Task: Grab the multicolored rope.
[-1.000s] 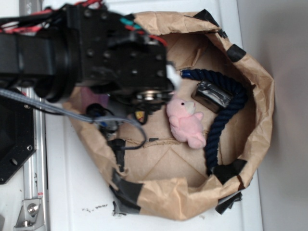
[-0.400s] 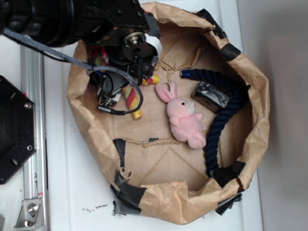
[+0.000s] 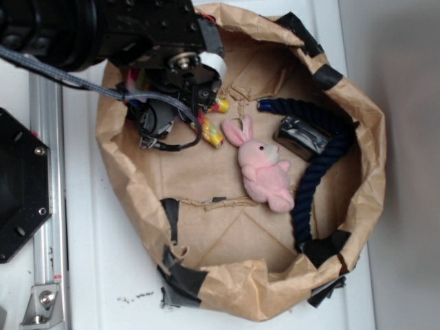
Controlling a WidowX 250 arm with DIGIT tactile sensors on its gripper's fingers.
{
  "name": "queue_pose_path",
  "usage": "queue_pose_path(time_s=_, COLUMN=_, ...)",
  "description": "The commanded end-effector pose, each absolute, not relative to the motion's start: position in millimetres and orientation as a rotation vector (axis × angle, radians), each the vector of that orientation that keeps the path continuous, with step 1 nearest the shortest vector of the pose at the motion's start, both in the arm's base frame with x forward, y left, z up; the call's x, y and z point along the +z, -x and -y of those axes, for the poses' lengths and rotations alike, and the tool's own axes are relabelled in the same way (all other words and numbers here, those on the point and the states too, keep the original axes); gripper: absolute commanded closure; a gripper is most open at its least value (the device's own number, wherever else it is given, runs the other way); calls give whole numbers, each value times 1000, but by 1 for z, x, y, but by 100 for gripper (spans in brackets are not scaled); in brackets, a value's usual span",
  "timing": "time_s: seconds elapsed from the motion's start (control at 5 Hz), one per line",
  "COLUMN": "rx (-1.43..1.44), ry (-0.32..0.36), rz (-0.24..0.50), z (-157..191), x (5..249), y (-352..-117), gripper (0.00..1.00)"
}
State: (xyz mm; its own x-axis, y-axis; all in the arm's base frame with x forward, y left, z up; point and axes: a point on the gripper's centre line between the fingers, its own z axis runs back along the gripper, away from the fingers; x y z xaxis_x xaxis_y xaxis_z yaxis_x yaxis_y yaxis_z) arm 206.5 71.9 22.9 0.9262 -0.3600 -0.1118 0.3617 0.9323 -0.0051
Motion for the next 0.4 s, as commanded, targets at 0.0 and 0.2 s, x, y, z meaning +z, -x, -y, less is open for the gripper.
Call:
queue_pose_path(time_s=0.0, rx=-204, ry=32, rz=99, z=-46, x=131, y=-246, gripper=100)
queue_pose_path(time_s=0.2, rx=-144, ry=35, rz=50, z=-21, x=177, y=-249, gripper=100)
